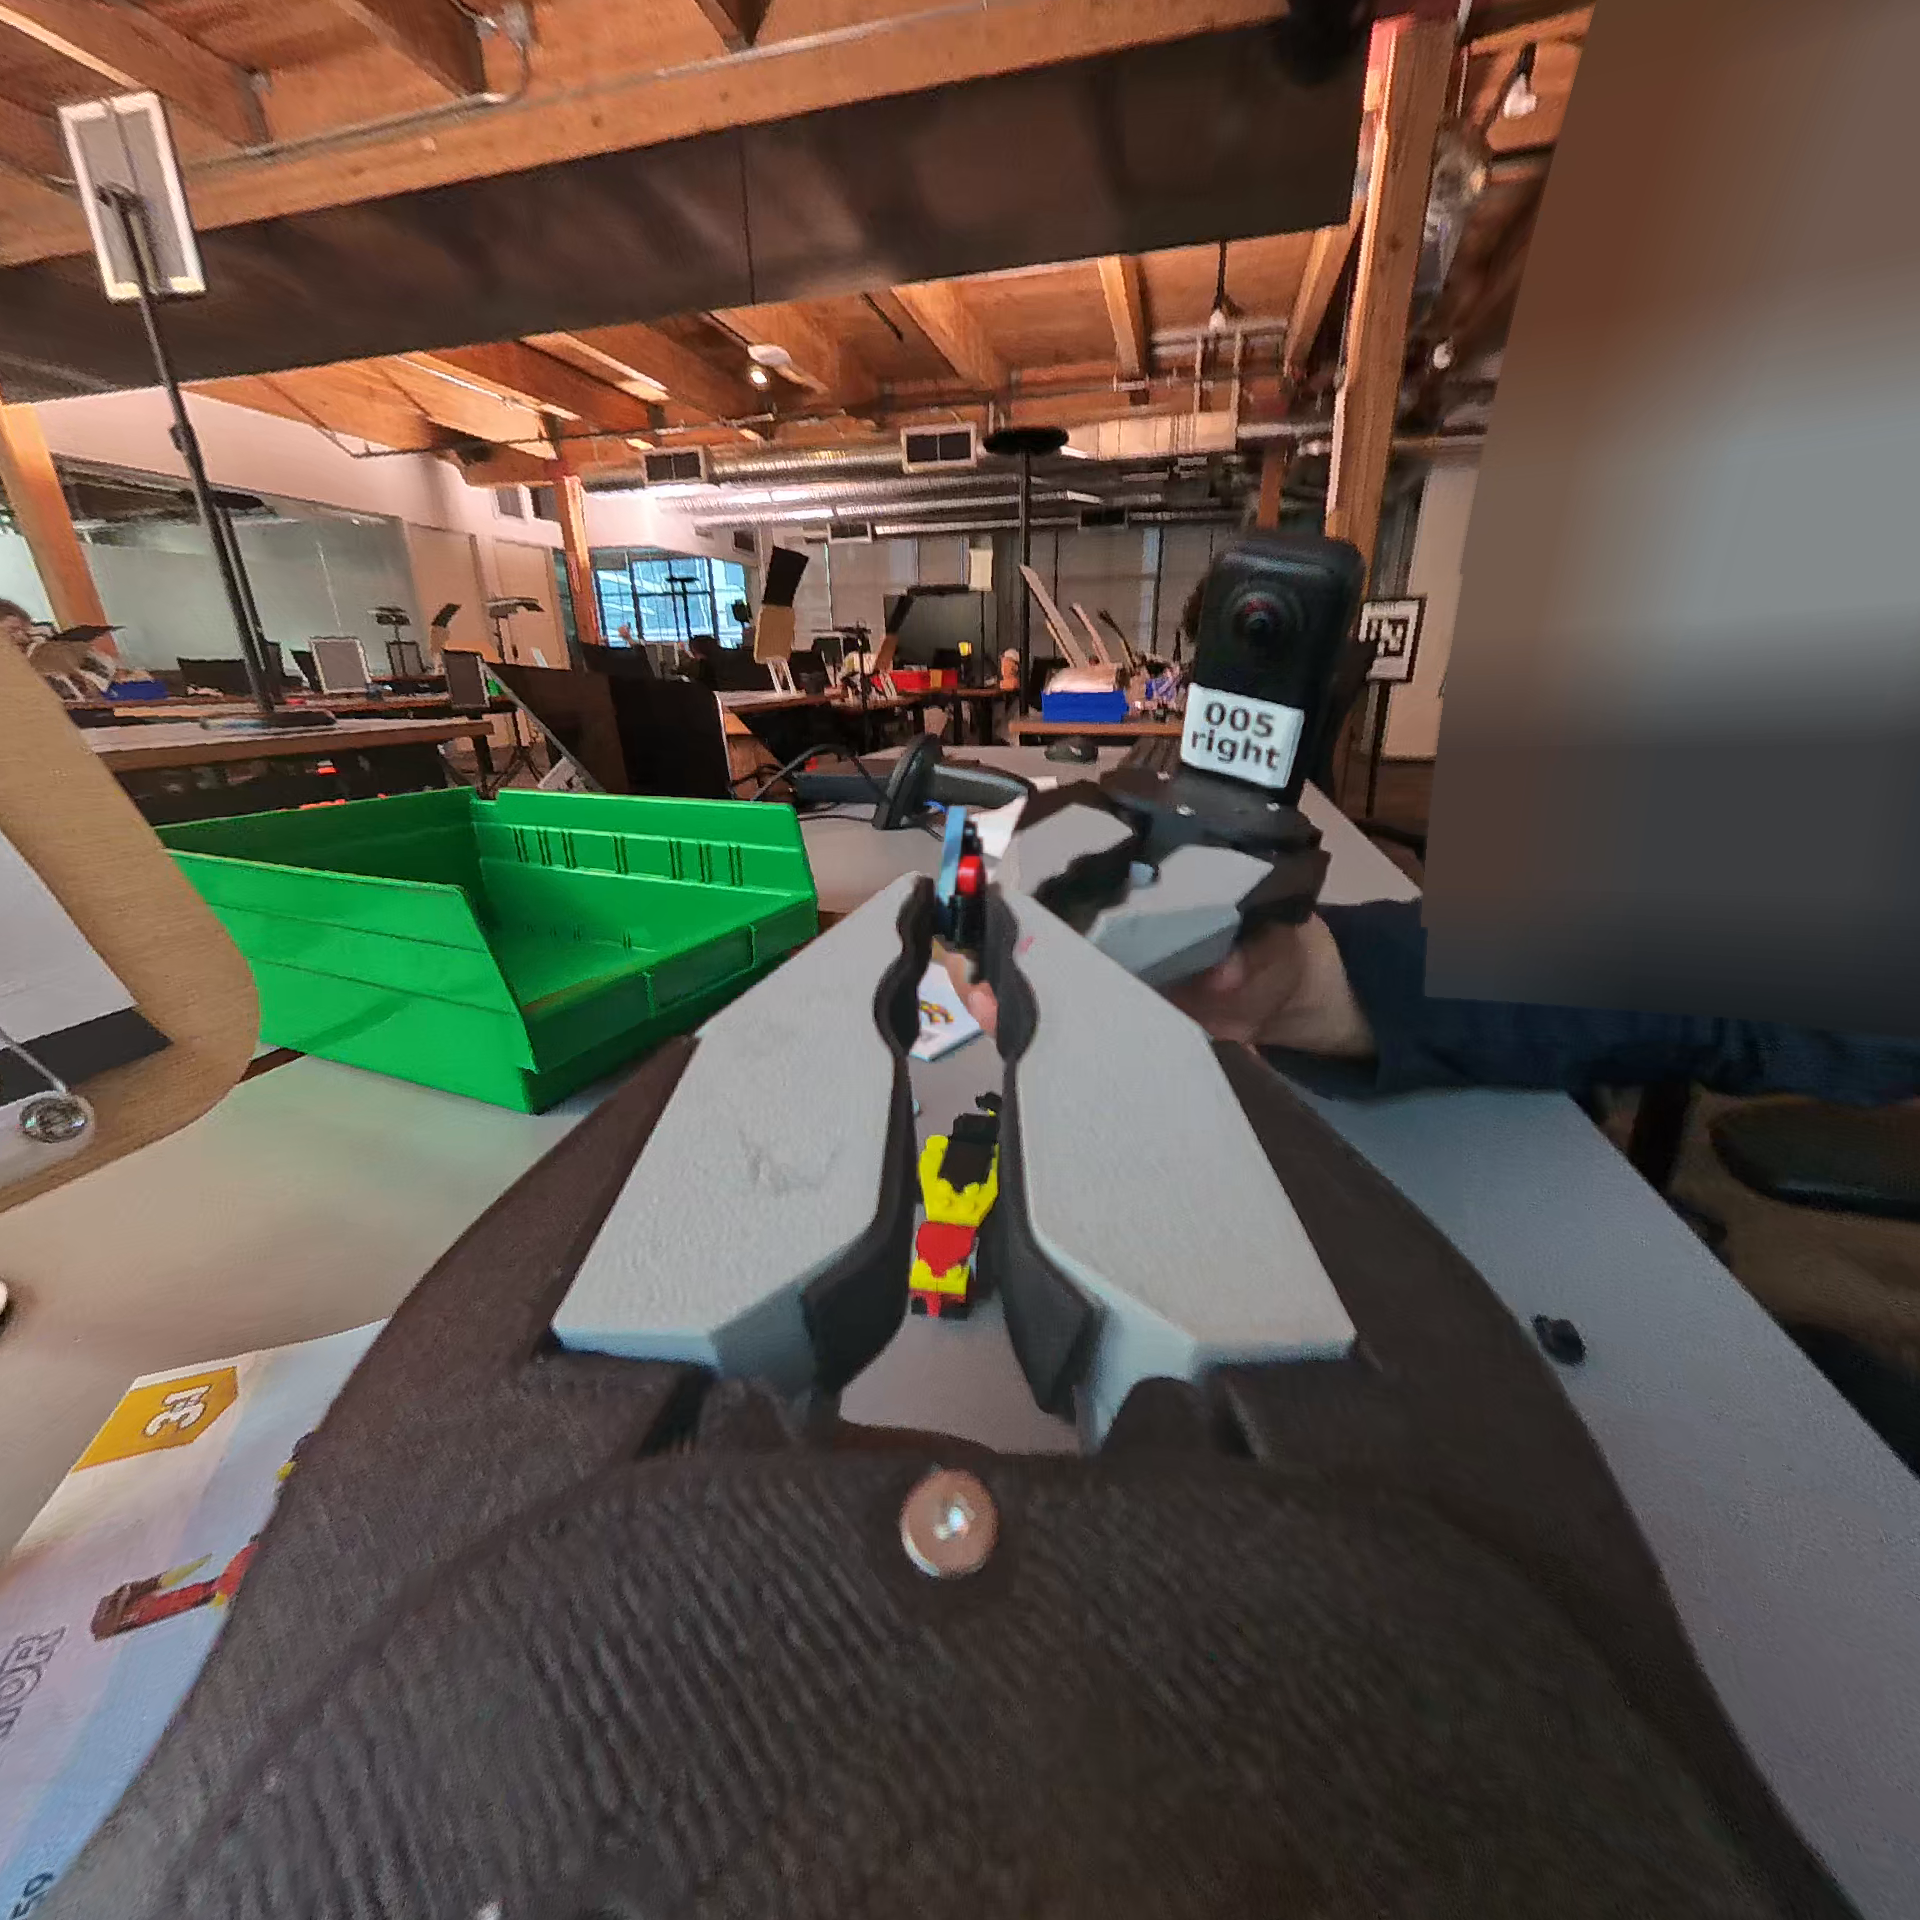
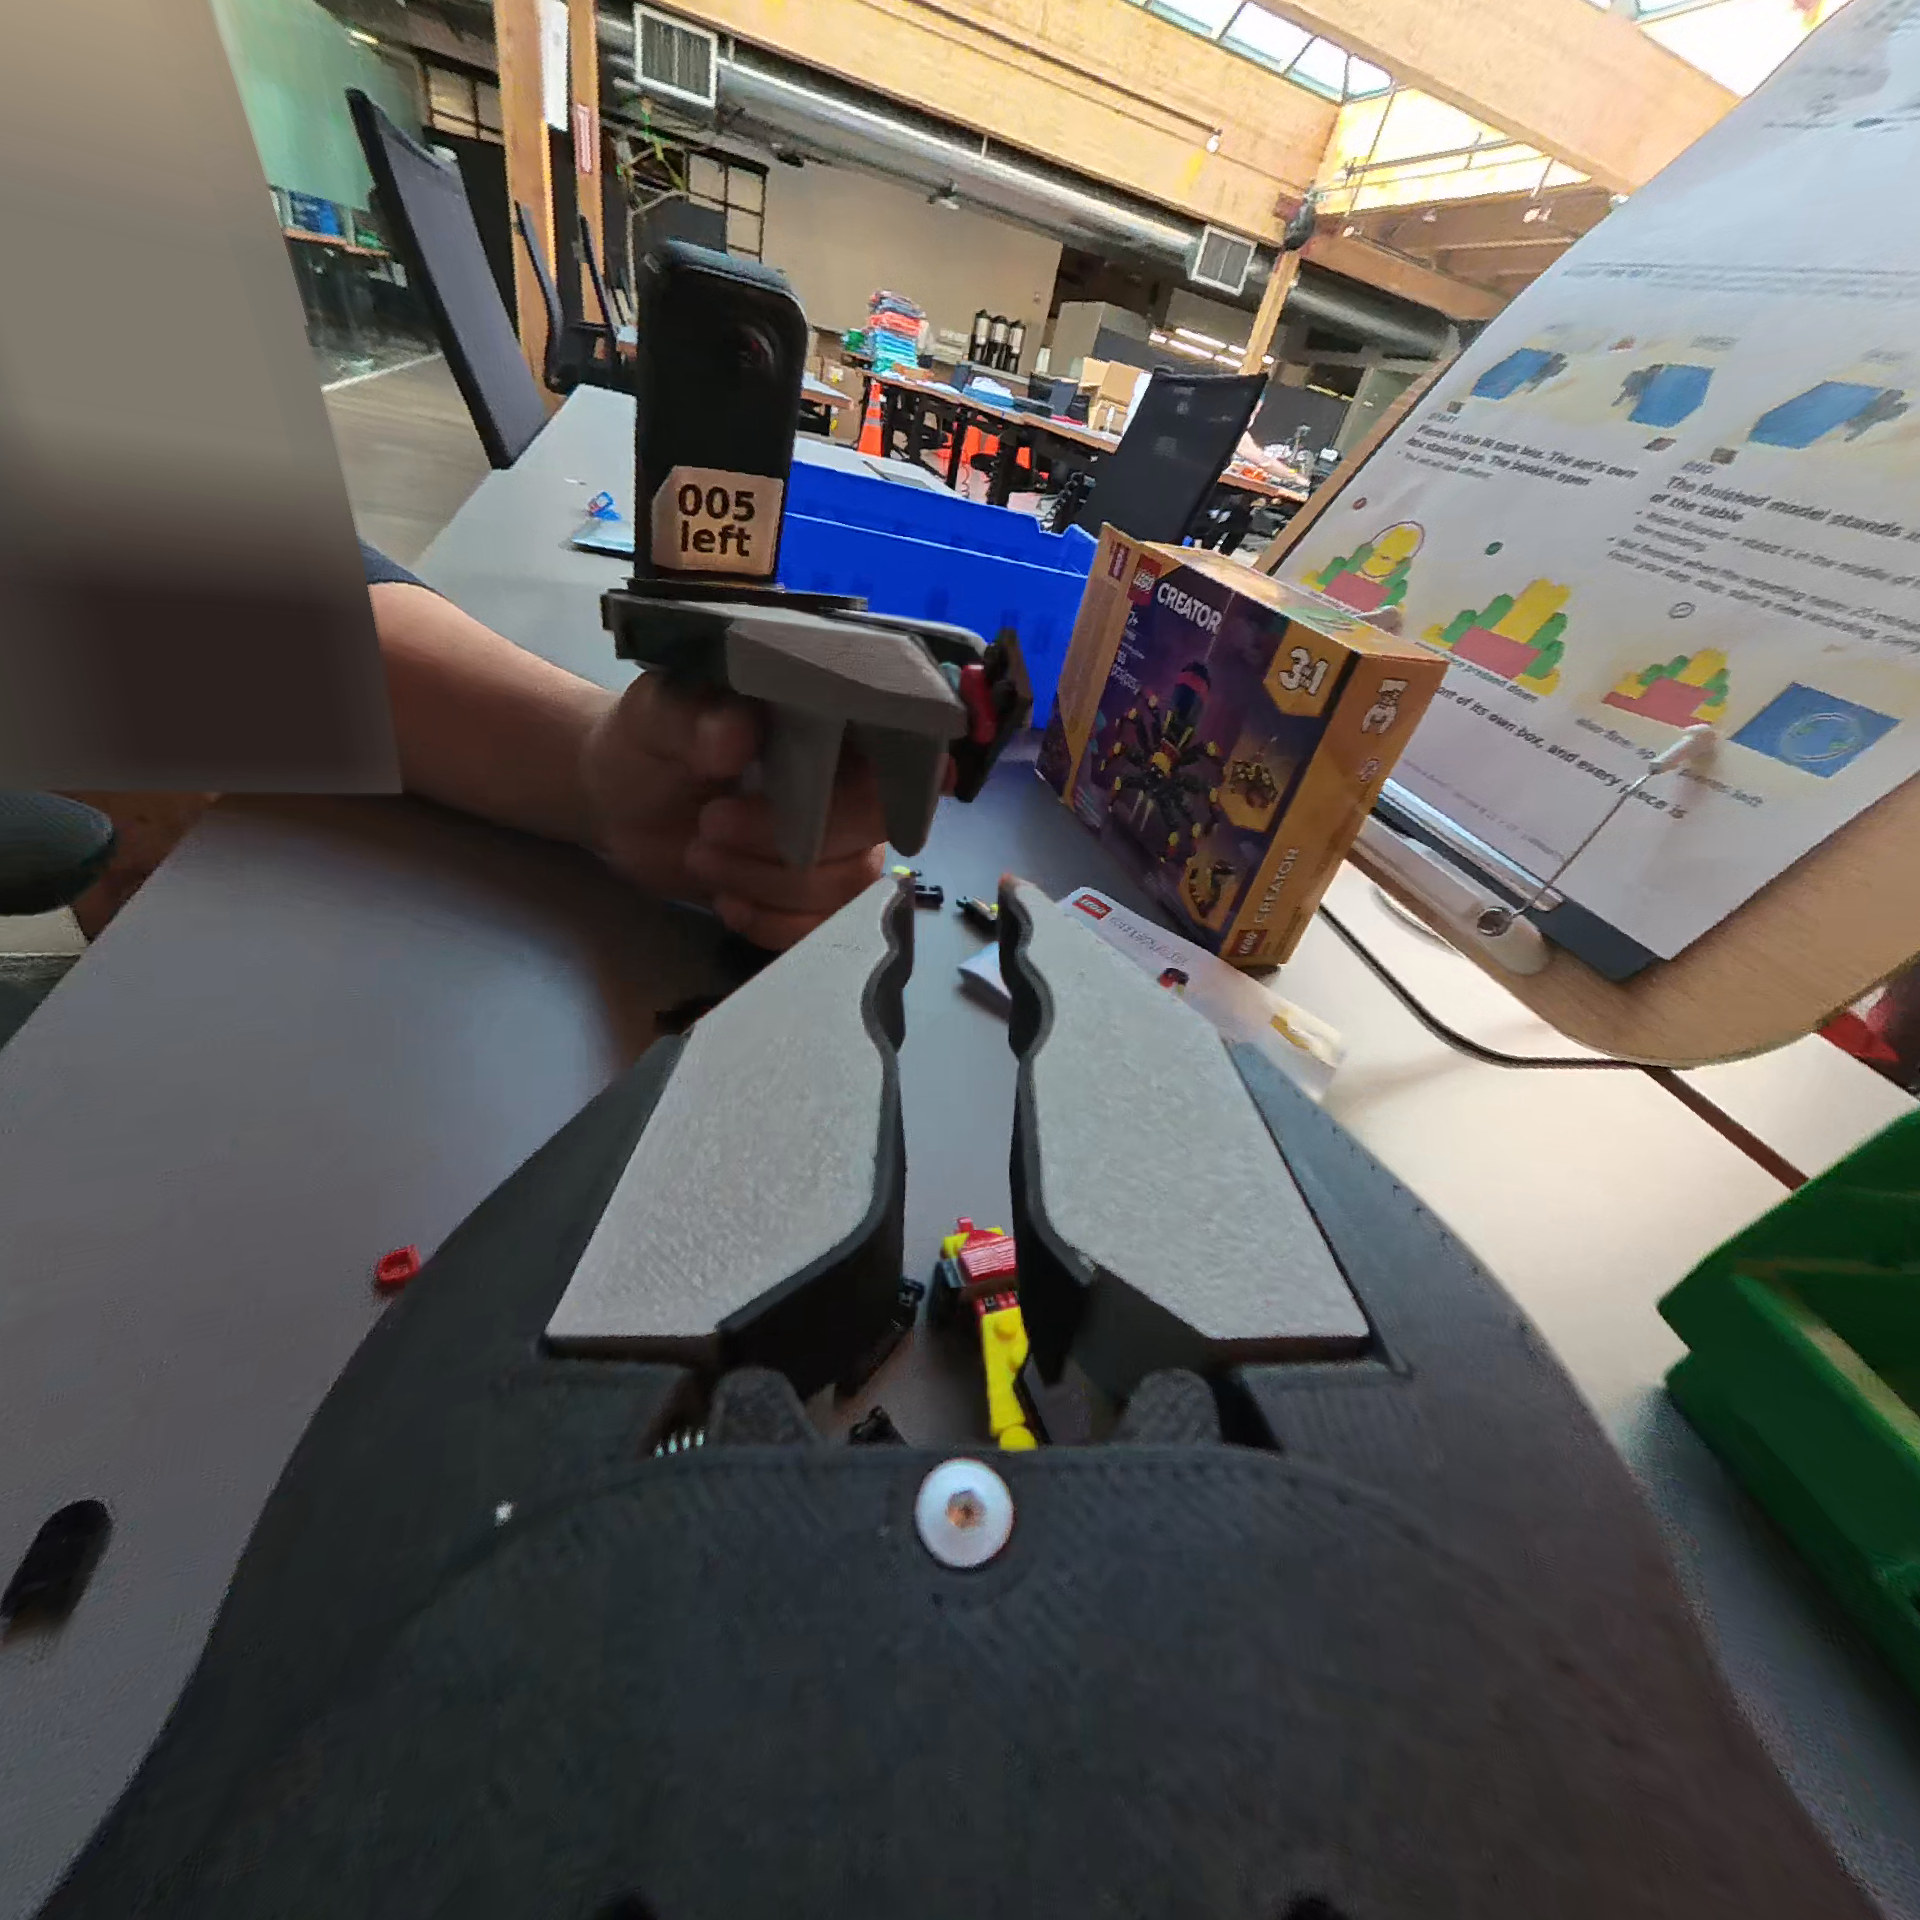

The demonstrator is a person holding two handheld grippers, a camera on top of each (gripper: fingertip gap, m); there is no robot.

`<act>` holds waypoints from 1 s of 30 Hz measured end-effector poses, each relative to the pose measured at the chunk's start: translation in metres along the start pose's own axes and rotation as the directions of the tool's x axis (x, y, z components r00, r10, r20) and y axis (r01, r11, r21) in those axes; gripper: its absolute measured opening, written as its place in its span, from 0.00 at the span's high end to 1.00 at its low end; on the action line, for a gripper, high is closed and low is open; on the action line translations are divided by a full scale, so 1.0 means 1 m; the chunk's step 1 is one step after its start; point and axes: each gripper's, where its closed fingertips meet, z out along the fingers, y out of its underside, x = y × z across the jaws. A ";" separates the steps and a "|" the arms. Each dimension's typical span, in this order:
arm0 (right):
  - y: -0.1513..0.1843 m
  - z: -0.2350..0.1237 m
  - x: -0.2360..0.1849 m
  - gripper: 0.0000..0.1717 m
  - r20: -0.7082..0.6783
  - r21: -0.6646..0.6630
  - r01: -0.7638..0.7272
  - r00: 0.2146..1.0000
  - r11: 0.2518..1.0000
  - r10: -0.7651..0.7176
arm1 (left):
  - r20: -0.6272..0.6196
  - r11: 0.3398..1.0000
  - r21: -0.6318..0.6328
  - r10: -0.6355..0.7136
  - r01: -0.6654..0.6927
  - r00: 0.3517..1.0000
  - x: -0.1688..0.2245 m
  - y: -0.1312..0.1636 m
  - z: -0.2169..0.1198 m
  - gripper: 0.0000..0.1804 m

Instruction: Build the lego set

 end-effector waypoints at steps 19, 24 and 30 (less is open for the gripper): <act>-0.013 0.000 -0.003 0.99 -0.040 0.029 -0.010 0.999 1.000 0.011 | -0.020 0.996 -0.057 0.062 -0.063 0.998 0.014 0.010 0.009 0.96; -0.011 -0.001 -0.004 1.00 -0.021 -0.005 0.001 1.000 1.000 -0.001 | -0.021 0.995 -0.068 0.073 -0.074 0.997 0.016 0.012 0.009 0.96; -0.002 -0.004 -0.005 0.99 -0.009 -0.082 0.062 0.998 0.995 -0.063 | -0.050 0.986 -0.143 0.077 -0.083 0.996 0.020 0.019 0.009 0.89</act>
